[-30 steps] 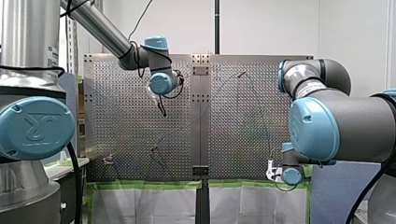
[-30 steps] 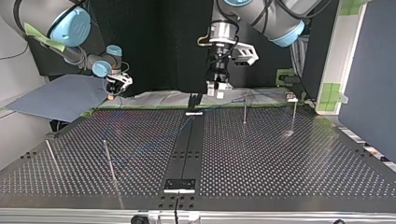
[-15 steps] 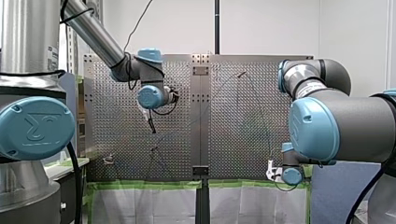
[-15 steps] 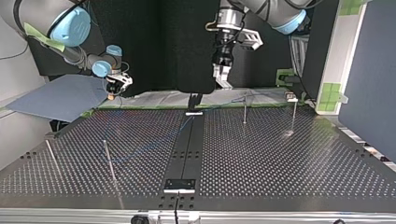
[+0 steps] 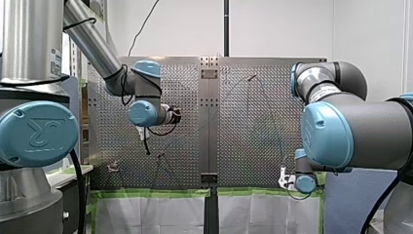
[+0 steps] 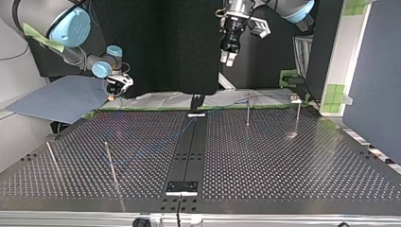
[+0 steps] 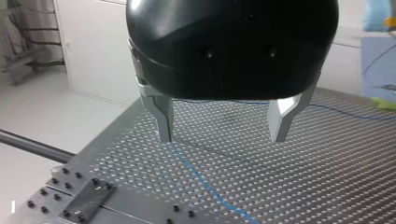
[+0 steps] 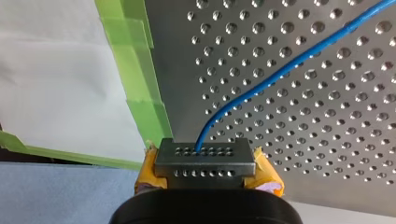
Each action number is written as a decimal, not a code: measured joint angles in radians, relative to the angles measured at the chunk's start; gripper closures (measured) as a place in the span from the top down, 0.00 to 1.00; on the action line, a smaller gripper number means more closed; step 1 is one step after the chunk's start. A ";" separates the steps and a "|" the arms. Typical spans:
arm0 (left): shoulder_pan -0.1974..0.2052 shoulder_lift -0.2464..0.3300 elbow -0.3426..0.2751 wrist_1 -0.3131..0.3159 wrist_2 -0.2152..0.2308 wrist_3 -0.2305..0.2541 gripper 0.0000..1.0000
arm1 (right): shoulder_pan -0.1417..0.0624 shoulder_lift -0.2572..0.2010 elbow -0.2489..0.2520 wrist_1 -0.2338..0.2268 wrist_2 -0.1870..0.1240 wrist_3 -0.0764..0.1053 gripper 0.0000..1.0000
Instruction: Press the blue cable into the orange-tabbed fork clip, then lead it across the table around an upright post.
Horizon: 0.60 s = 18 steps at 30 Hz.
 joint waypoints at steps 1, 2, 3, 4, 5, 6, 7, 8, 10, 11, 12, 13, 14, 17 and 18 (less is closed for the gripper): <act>0.001 0.000 -0.010 0.001 0.003 0.000 1.00 | -0.001 0.000 0.000 0.001 0.000 0.000 0.00; 0.002 0.000 -0.016 0.002 0.004 0.000 1.00 | -0.003 0.000 0.000 0.003 0.000 0.000 0.00; 0.003 0.000 -0.020 0.002 0.005 0.001 1.00 | -0.003 0.000 0.000 0.004 0.000 0.000 0.00; 0.003 0.000 -0.024 0.003 0.006 0.001 1.00 | -0.004 0.000 0.000 0.004 0.000 0.000 0.00; 0.003 0.000 -0.026 0.003 0.007 0.001 1.00 | -0.004 0.000 0.000 0.005 0.000 0.000 0.00; 0.004 0.000 -0.028 0.003 0.007 0.001 1.00 | -0.005 0.000 0.000 0.005 0.000 0.000 0.00; 0.004 0.000 -0.029 0.003 0.007 0.001 1.00 | -0.005 0.000 0.000 0.005 0.000 0.000 0.00; 0.004 0.000 -0.030 0.003 0.007 0.001 1.00 | -0.005 0.000 0.000 0.005 0.000 0.000 0.00; 0.004 0.000 -0.030 0.003 0.007 0.001 1.00 | -0.005 0.000 0.000 0.005 0.000 0.000 0.00; 0.004 0.000 -0.030 0.003 0.007 0.001 1.00 | -0.005 0.000 0.000 0.005 0.000 0.000 0.00; 0.004 0.000 -0.030 0.003 0.007 0.001 1.00 | -0.005 0.000 0.000 0.005 0.000 0.000 0.00; 0.004 0.000 -0.030 0.003 0.008 0.001 1.00 | -0.005 0.000 0.000 0.005 0.000 0.000 0.00; 0.004 0.000 -0.030 0.003 0.007 0.001 1.00 | -0.005 0.000 0.000 0.005 0.000 0.000 0.00; 0.004 0.000 -0.030 0.003 0.008 0.001 1.00 | -0.005 0.000 0.000 0.005 0.000 0.000 0.00; 0.004 0.000 -0.030 0.003 0.008 0.001 1.00 | -0.005 0.000 0.000 0.005 0.000 0.000 0.00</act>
